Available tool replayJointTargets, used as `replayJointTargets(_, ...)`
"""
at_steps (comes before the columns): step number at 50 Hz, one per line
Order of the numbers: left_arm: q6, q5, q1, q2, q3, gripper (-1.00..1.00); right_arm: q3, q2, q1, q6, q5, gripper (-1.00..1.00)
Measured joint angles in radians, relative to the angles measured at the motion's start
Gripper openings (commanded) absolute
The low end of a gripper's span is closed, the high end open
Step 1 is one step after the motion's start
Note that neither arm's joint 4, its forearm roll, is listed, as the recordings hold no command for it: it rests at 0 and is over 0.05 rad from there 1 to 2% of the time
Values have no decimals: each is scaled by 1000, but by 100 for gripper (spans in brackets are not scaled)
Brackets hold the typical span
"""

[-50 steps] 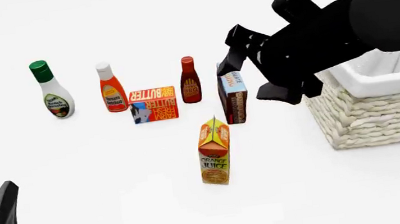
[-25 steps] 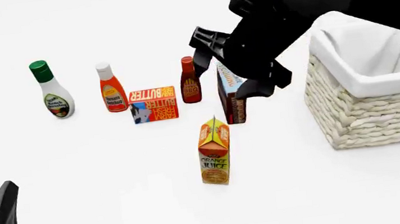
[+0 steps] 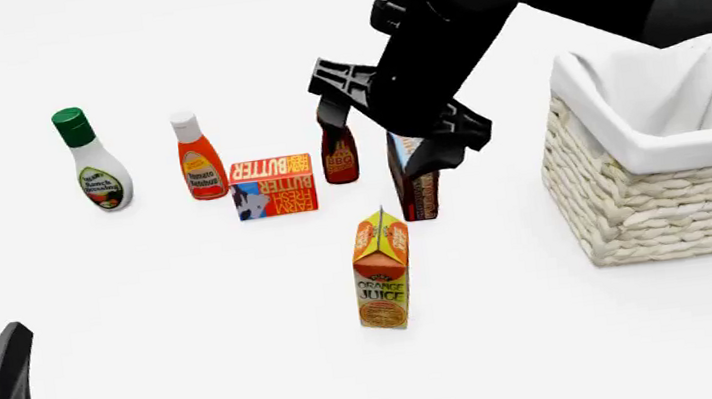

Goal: Pick the orange juice and place it in the basket.

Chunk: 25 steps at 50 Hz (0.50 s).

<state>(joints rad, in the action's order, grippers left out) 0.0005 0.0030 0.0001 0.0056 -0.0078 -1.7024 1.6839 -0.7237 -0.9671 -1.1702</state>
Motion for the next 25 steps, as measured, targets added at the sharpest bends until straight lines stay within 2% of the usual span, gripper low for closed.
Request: replayJointTargets(25, 0, 0, 0, 0, 0, 100, -11, 55, 8, 36, -46, 100)
